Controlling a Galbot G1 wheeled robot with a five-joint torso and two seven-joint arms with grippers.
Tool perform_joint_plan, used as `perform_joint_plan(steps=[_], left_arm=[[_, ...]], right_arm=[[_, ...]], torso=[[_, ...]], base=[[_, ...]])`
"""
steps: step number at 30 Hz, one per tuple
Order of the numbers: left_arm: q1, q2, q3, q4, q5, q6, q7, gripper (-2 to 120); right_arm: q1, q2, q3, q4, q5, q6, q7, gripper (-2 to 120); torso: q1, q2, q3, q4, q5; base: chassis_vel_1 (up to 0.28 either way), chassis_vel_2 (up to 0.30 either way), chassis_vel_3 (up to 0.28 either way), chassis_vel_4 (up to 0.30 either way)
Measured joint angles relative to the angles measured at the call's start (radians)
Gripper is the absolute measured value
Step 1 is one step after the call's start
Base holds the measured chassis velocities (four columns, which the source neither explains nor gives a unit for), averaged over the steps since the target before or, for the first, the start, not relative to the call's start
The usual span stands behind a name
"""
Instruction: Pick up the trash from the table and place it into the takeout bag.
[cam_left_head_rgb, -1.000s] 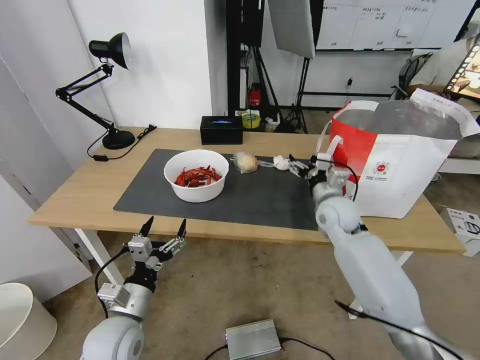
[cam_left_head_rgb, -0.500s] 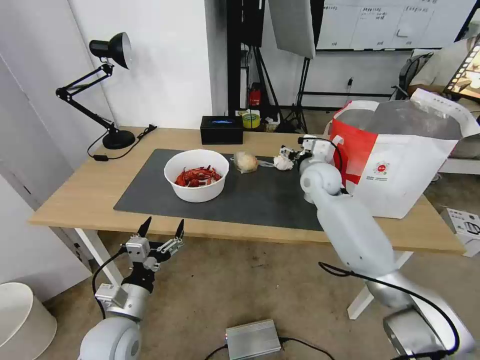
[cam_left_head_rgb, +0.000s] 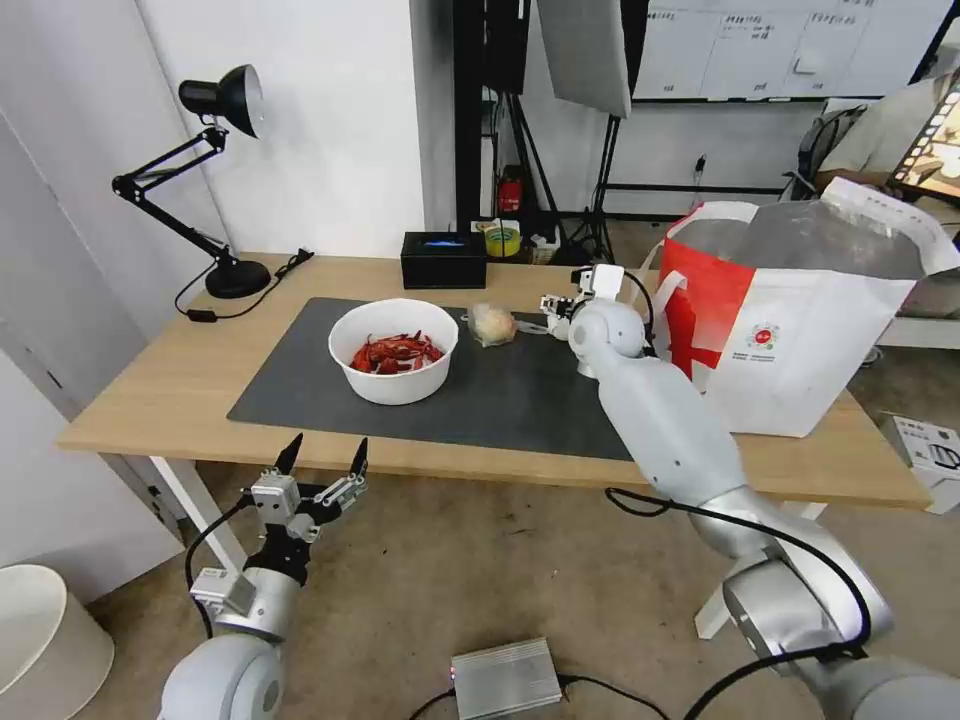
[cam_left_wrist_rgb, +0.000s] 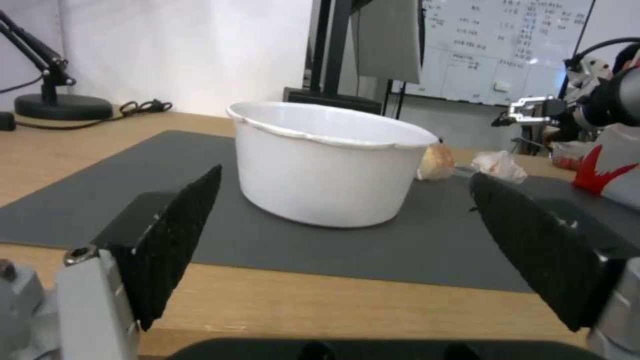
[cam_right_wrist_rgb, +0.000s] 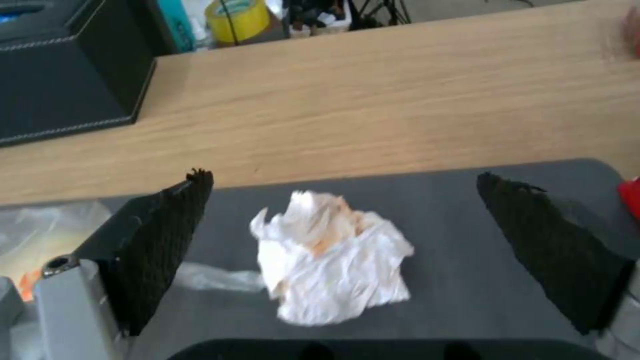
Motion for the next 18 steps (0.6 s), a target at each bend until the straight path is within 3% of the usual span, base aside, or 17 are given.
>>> perform_joint_plan(steps=[18], left_arm=[[0.004, -0.006, 0.008, -0.004, 0.004, -0.001, 0.003, 100]], right_arm=[[0.040, 0.039, 0.005, -0.111, -0.032, 0.013, -0.036, 100]], torso=[[0.000, 0.000, 0.000, 0.0002, 0.0001]], base=[[0.000, 0.000, 0.000, 0.000]])
